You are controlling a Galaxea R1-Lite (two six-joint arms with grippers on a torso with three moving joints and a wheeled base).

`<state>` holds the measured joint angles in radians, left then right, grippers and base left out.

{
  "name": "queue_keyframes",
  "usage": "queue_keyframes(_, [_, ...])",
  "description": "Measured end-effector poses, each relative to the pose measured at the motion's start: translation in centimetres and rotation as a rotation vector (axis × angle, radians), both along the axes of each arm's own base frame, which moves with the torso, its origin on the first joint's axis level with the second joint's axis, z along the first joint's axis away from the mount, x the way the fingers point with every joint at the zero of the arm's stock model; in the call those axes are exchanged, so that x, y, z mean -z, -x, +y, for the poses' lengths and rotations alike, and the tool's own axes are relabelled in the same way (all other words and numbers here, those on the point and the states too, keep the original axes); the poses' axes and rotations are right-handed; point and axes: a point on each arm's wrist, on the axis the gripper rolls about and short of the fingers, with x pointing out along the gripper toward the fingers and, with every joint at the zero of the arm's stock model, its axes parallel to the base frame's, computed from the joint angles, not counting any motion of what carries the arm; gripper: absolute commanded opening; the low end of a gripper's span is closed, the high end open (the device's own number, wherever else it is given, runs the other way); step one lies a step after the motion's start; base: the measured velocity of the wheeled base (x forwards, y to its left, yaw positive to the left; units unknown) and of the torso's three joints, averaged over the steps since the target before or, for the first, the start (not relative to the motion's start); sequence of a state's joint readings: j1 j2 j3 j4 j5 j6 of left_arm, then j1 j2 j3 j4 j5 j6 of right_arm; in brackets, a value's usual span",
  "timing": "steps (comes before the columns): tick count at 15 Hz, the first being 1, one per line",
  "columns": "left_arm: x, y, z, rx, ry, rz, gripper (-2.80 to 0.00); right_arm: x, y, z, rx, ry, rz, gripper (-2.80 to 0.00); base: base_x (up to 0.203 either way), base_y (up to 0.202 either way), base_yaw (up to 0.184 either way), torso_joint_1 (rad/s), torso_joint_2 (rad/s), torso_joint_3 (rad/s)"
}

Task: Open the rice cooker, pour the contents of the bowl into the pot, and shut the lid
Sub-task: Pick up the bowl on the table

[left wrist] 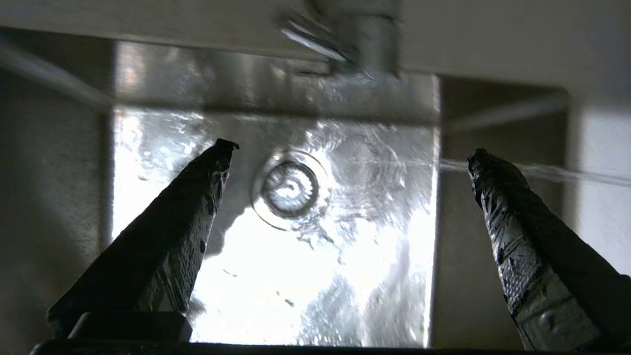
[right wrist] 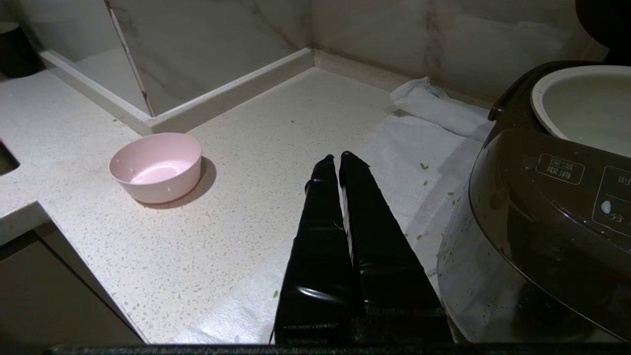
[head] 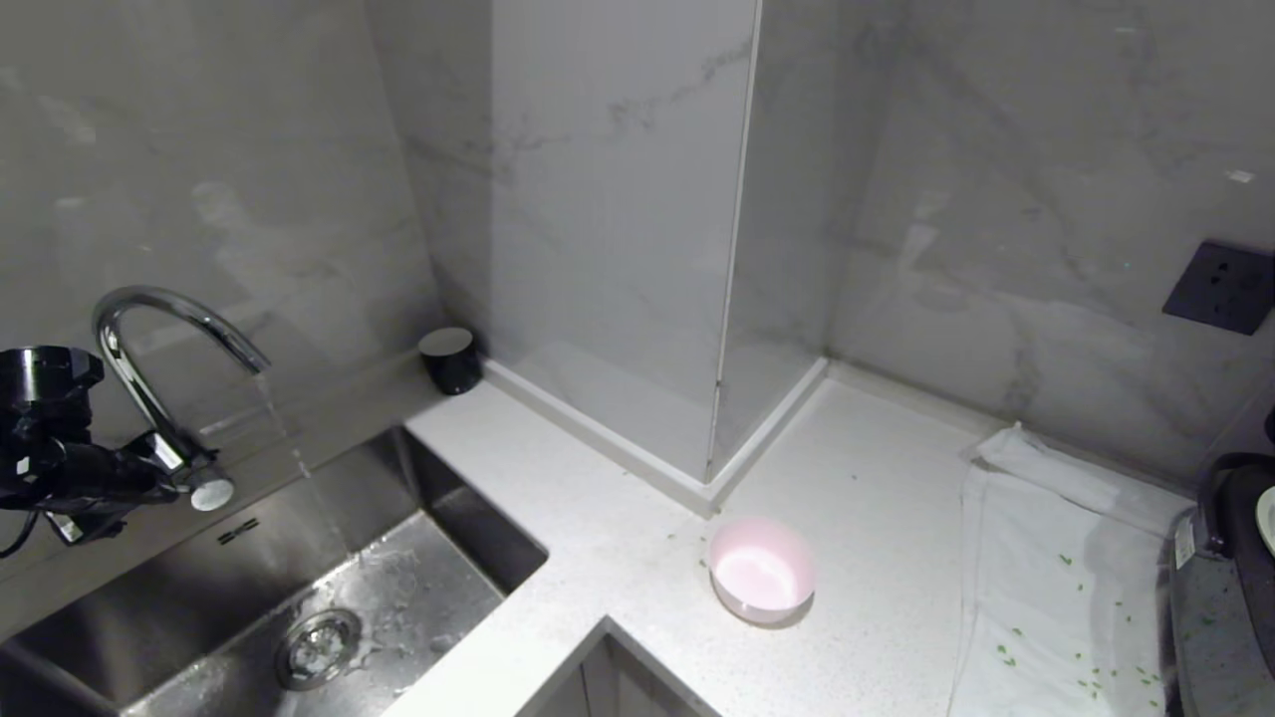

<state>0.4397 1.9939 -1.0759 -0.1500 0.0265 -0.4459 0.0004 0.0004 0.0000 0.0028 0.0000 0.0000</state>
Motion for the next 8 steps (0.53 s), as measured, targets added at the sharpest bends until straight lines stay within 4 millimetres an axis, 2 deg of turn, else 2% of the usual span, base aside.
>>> queue_keyframes(4, [-1.4,1.2,-3.1,0.161,0.010,-0.049,0.00,0.0,0.0,0.0,0.000,0.000,0.000,-2.80,0.000,0.000,0.000,0.000,0.00,0.000])
queue_keyframes(8, [-2.9,2.7,-6.7,0.317,-0.073,-0.164,0.00,0.0,0.0,0.0,0.000,0.000,0.000,-2.80,0.000,0.000,0.000,0.000,0.00,0.000])
